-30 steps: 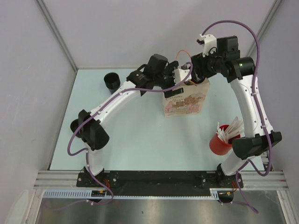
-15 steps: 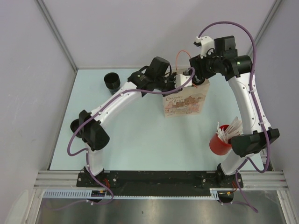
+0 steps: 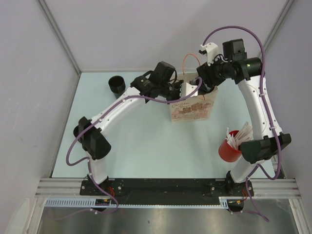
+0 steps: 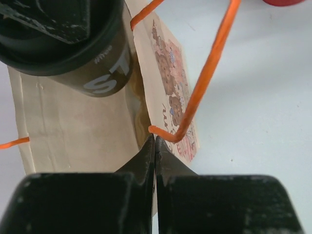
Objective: Pack the takeout coffee
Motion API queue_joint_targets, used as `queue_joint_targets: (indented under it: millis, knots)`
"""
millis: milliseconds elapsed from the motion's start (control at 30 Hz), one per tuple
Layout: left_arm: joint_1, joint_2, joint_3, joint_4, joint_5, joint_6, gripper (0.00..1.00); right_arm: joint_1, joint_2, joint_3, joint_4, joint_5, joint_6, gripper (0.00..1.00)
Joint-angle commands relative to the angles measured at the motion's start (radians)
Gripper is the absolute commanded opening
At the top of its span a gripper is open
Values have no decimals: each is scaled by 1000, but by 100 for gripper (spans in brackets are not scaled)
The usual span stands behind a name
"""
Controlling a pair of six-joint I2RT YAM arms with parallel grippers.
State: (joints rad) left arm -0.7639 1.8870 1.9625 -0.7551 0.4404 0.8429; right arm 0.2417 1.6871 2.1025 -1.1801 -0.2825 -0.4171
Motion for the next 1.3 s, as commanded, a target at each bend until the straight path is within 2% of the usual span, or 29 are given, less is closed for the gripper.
queue_joint_targets:
  millis: [0,133,433,700,933,1133,1267]
  knots:
    - [3,-98,-21,-75,101,134,0,-4,-10,39,-44,-44,-71,34]
    - [26,-123,-33,-141,190,218,0,-4,-3,39,-69,-52,-100,34]
    - [31,-153,-54,-223,207,332,0,11,-29,22,-176,-107,-186,34]
    - [46,-178,-77,-283,233,423,0,76,-53,-32,-216,-89,-223,34]
    - [44,-174,-68,-271,239,412,0,123,-14,7,-242,-57,-218,34]
    - [44,-170,-70,-276,259,406,0,151,-61,34,-176,-1,-210,34]
    - [43,-170,-63,-279,268,404,0,166,-53,30,-196,-4,-227,33]
